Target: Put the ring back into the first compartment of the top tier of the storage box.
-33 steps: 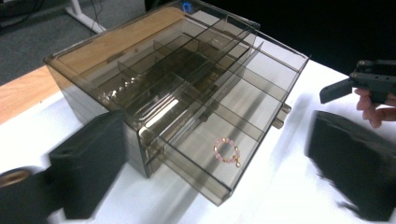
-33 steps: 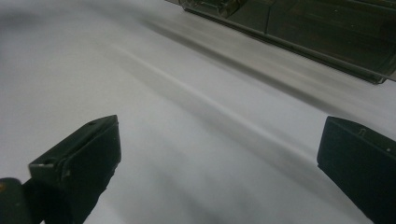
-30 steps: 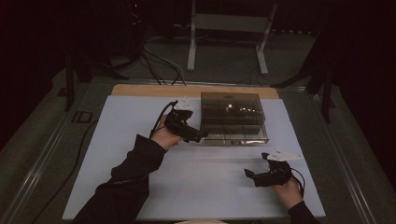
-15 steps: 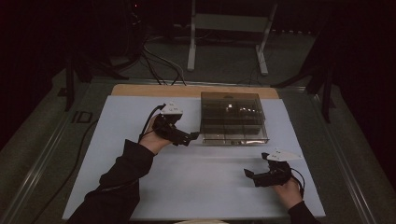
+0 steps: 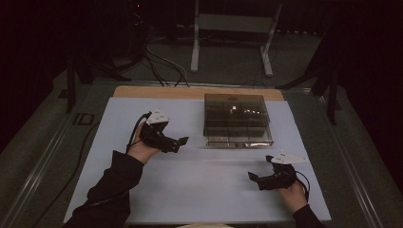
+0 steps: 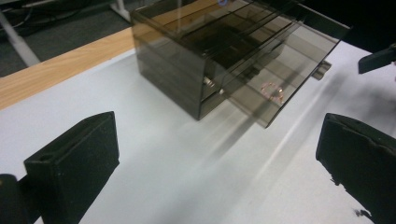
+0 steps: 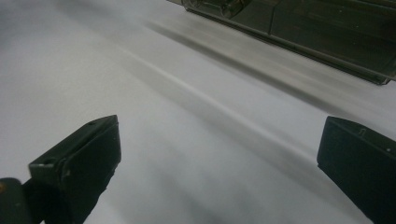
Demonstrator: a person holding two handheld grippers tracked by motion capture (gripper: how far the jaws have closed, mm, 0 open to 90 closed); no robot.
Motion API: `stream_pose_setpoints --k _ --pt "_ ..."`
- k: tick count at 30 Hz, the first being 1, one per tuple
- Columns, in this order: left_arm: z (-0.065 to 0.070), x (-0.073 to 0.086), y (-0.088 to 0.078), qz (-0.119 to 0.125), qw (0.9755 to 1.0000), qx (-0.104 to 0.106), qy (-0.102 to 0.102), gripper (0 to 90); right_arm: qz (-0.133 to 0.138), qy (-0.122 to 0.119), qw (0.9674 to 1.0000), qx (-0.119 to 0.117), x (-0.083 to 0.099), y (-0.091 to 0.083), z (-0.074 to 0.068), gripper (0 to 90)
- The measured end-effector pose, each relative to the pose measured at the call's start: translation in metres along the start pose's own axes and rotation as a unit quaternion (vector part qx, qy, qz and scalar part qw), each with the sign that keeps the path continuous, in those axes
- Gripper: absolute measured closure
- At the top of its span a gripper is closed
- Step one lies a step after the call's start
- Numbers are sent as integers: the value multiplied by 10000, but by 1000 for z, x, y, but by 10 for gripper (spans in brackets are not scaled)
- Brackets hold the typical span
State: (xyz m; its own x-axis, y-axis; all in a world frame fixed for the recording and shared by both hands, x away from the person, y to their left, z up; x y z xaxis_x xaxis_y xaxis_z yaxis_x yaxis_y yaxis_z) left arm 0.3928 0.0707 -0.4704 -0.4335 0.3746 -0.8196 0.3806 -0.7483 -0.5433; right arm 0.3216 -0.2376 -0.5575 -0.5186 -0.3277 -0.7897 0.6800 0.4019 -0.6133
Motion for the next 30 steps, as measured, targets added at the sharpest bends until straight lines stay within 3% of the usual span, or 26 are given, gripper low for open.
stream_pose_setpoints --k 17,30 --pt "-4 46 -25 -51 9995 -291 -151 10 -2 -13 10000 7 0 0 0 0" --pt "-6 87 -39 25 9980 -377 -498 10 -2 -32 10000 -5 0 0 -2 0"
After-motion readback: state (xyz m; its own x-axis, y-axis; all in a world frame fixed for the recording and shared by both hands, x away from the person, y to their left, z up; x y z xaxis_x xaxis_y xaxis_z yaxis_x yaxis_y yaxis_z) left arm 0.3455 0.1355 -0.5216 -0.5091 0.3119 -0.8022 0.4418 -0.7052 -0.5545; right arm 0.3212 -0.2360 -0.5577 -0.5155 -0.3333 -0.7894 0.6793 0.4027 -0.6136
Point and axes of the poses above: each handheld gripper's, and its own axes: y roughly forward along the jaws, x roughly out of its underside, z roughly to its right, the point moved 9 cm from there along y, roughly forward along the jaws, and after that the axes turned 11 degrees about x, right-handed, at the moved point
